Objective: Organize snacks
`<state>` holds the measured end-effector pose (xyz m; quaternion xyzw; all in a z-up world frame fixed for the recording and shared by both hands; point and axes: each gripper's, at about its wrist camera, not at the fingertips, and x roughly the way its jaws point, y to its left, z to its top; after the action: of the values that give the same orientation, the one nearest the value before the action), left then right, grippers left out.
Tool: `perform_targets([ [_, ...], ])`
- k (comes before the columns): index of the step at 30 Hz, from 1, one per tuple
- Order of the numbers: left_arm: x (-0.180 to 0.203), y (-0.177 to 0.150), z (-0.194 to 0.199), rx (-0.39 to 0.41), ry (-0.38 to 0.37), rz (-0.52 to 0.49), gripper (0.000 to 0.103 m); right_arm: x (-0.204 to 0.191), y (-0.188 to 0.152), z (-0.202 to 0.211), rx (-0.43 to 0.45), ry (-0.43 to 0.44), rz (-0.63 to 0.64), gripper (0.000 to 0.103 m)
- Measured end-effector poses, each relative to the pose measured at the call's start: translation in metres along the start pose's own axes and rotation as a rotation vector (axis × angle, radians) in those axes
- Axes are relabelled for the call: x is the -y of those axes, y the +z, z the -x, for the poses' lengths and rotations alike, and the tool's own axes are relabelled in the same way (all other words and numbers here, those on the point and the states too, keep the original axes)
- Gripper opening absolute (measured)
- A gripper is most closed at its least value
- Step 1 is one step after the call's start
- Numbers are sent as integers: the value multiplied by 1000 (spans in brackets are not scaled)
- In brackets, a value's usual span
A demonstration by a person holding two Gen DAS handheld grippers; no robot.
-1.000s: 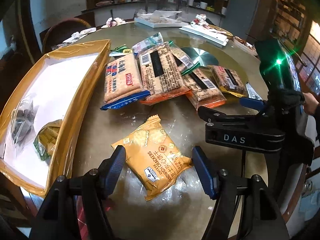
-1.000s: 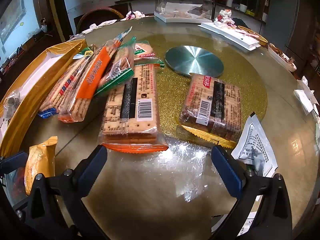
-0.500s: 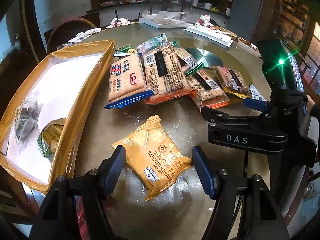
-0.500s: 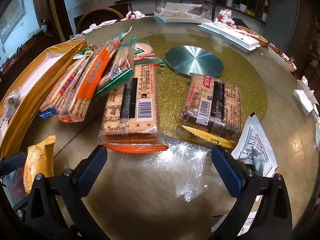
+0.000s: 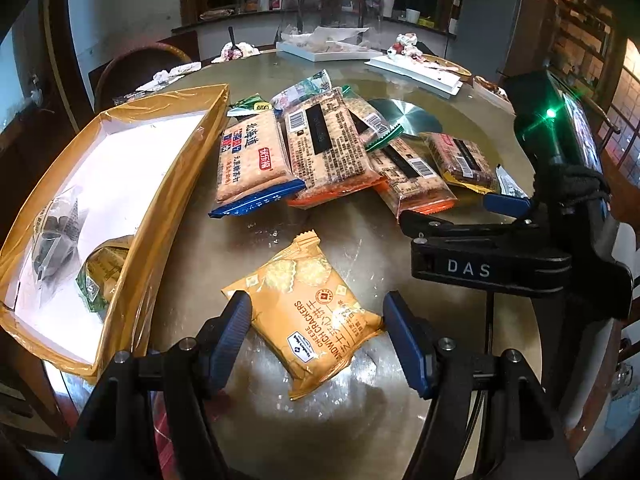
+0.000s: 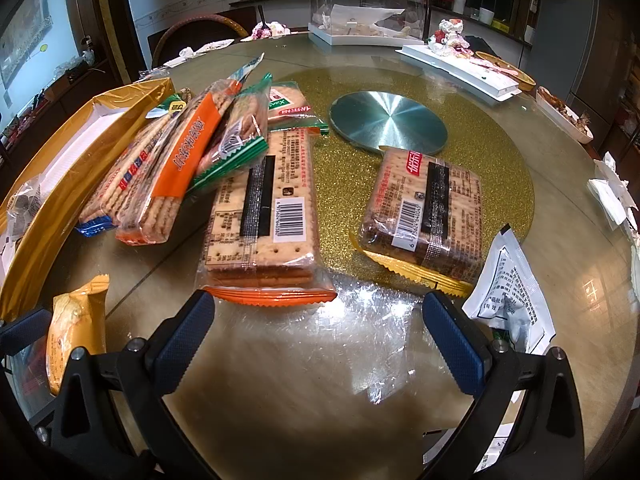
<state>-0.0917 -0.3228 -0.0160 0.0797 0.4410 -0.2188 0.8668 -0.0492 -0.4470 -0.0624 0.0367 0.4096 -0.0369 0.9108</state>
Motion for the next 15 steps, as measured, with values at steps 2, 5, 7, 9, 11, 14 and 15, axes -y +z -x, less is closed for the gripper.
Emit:
perform_targets([
  [2,-1,-1,1,3,-1,-6,68,0,0,0,0,0,0,103],
  [5,0,-4,2,14,-1,-23,68,0,0,0,0,0,0,103],
  [7,0,-5,3,24,0,-32,68,0,0,0,0,0,0,103],
  [9,1,-5,3,27,2,-38,68,0,0,0,0,0,0,103],
  [11,1,-4,2,25,-1,-41,68,0,0,0,0,0,0,103],
  [14,-2,-2,1,14,-16,-30,67,0,0,0,0,0,0,103],
  [15,-4,-1,1,10,-23,-22,67,0,0,0,0,0,0,103],
])
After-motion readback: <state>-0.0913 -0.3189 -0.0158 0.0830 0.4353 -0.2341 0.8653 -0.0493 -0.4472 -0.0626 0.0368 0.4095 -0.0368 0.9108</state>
